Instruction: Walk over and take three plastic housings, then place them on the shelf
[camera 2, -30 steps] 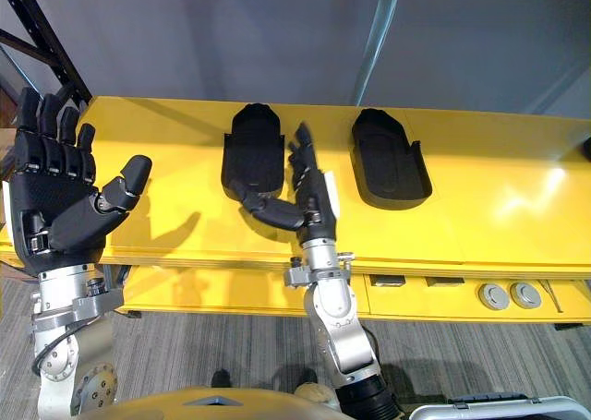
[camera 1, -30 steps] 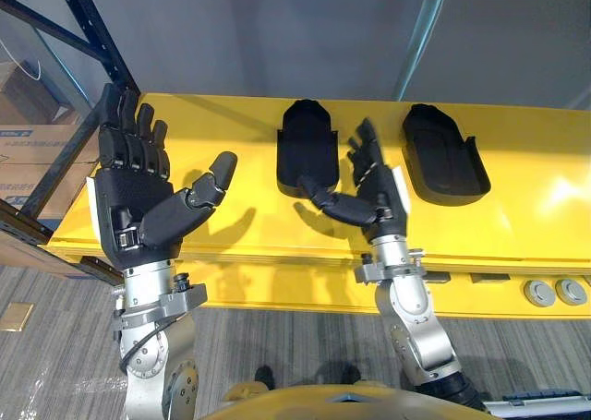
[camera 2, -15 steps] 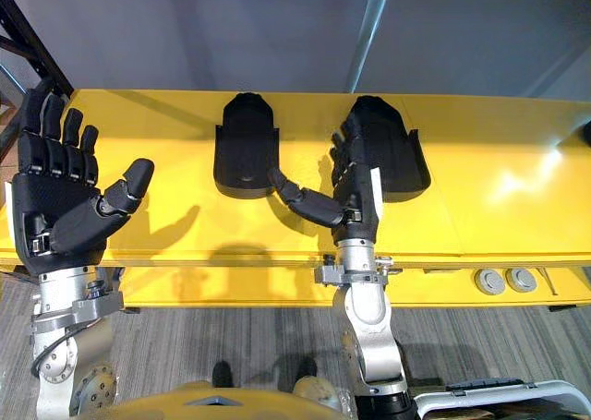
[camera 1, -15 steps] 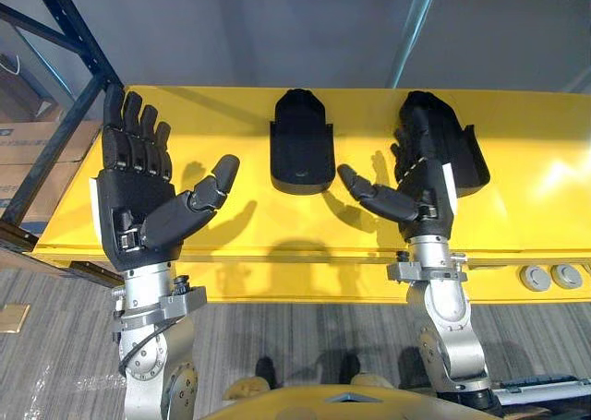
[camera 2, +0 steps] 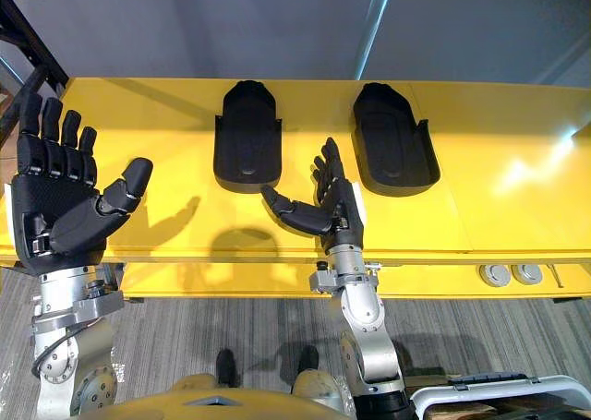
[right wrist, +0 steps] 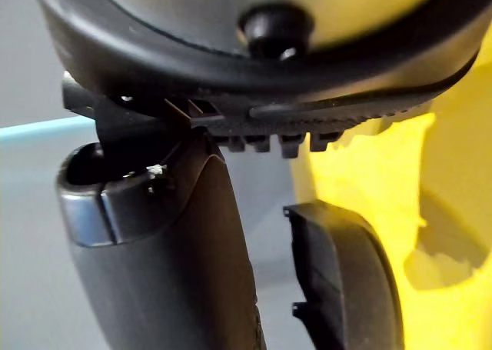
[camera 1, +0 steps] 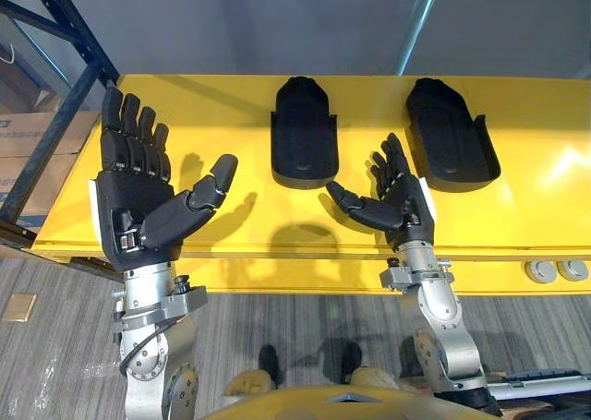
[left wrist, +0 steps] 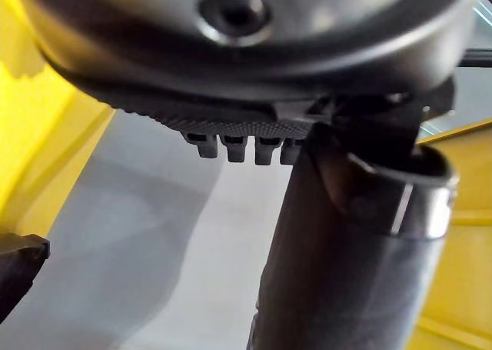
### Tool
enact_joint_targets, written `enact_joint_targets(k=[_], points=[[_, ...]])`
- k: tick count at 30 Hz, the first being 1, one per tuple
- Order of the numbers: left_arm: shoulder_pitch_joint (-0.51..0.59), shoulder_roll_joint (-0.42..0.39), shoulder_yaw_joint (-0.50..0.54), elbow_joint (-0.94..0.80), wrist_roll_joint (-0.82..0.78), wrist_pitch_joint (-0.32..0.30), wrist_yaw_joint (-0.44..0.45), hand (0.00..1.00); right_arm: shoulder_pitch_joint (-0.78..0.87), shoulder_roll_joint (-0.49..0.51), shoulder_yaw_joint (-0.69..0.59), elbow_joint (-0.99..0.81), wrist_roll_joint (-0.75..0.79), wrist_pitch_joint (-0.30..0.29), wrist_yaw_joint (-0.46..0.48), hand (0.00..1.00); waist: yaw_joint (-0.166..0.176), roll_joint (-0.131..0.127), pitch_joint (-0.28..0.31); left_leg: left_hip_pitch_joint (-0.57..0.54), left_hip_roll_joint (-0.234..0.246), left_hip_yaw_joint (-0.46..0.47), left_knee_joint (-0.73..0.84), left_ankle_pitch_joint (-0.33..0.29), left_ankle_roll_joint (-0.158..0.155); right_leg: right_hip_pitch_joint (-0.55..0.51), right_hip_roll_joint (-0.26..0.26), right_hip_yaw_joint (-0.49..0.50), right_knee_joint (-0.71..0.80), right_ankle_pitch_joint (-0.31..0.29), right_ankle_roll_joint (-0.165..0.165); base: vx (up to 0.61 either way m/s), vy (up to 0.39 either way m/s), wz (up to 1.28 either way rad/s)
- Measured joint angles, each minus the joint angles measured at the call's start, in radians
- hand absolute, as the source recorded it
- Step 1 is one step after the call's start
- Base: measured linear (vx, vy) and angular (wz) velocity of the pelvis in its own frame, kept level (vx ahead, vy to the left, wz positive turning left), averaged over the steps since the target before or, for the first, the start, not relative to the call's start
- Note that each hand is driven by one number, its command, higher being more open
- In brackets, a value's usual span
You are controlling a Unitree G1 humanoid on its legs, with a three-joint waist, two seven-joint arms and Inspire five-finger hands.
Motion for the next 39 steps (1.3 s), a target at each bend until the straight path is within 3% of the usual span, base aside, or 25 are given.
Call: enact_joint_targets(k=[16, 35, 37, 39], points=[[-0.013, 0.001, -0.032, 0.000, 0.003, 0.000, 0.025, 1.00, -0.040, -0.015, 0.080, 0.013, -0.001, 0.002, 0.065, 1.00, 0.001, 0.003, 0.033, -0.019, -0.002, -0.024, 0.031, -0.006, -0.006, -0.020, -0.014, -0.009, 0.063, -0.031, -0.004, -0.02, 0.000, 0.04], [-0.018, 0.001, -0.037, 0.000, 0.004, 0.000, 0.020, 1.00, -0.044, -0.014, 0.099, 0.047, -0.006, 0.002, 0.041, 1.00, 0.002, 0.003, 0.033, -0.027, 0.000, -0.023, 0.046, -0.008, -0.004, -0.020, -0.014, -0.011, 0.063, -0.031, -0.004, 0.00, 0.000, 0.00], [-0.018, 0.001, -0.038, 0.000, 0.004, 0.000, 0.018, 1.00, -0.044, -0.012, 0.105, 0.047, -0.042, -0.034, -0.008, 1.00, 0.003, 0.003, 0.033, -0.027, 0.000, -0.022, 0.046, -0.008, -0.004, -0.020, -0.013, -0.010, 0.063, -0.031, -0.004, 0.00, 0.000, 0.00], [-0.018, 0.001, -0.043, 0.000, 0.004, 0.000, 0.013, 1.00, -0.048, 0.004, 0.102, 0.038, -0.054, -0.120, -0.080, 1.00, 0.004, 0.003, 0.033, -0.025, 0.000, -0.019, 0.046, -0.009, -0.004, -0.020, -0.013, -0.008, 0.063, -0.031, -0.004, 0.00, 0.000, -0.03]])
